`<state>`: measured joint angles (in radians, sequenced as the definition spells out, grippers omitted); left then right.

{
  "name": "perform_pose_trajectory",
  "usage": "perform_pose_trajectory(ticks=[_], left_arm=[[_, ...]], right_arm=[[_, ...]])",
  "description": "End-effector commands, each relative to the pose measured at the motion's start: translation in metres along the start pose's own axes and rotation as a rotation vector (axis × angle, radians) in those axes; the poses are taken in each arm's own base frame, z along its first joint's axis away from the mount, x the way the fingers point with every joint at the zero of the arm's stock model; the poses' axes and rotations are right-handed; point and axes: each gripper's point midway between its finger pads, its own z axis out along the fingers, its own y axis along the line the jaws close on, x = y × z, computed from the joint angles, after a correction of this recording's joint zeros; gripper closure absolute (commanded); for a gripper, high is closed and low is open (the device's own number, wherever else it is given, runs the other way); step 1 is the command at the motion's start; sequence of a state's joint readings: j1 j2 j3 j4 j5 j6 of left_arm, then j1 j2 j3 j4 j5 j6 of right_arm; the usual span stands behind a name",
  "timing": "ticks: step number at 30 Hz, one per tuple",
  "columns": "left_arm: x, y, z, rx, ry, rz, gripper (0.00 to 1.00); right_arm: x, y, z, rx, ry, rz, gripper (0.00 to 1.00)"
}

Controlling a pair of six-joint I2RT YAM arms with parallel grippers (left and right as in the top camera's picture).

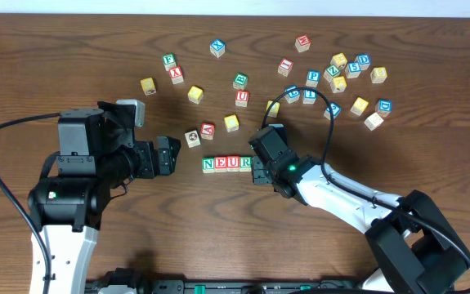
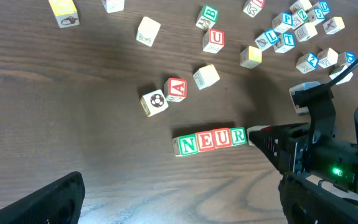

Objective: Spell out NEURIPS
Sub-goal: 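Lower the red I block to the right of the R block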

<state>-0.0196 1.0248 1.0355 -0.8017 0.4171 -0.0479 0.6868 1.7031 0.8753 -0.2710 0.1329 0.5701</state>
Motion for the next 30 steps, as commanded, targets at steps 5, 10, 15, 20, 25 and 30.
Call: perform_pose_trajectory(ticks=[5, 10, 15, 20, 25, 30], left_arm=[[-0.0057, -0.0022, -0.0050, 0.007, -0.022, 0.014, 0.02], [-0.0057, -0.0023, -0.0050, 0.008, -0.022, 0.014, 0.02], [-0.0056, -0.0022, -0.0050, 0.007, -0.021, 0.013, 0.02], [-0.0056, -0.0022, -0.0050, 0.007, -0.021, 0.014, 0.02], [-0.0056, -0.0022, -0.0050, 0.007, -0.021, 0.013, 0.02], [-0.0056, -0.0022, -0.0050, 0.007, -0.021, 0.014, 0.02]], right_arm=[[-0.0080, 0.0019, 0.0015, 0.009, -0.031, 0.012, 0.97], [-0.0068, 0.0013, 0.0031, 0.012, -0.027, 0.011, 0.97], [-0.0045, 0.0004, 0.0060, 0.017, -0.018, 0.009, 0.97], [-0.0034, -0.0001, 0.0075, 0.020, -0.014, 0.009, 0.98], [-0.0039, 0.0002, 0.0075, 0.018, -0.017, 0.009, 0.97], [-0.0040, 0.0002, 0.0074, 0.018, -0.017, 0.009, 0.76]])
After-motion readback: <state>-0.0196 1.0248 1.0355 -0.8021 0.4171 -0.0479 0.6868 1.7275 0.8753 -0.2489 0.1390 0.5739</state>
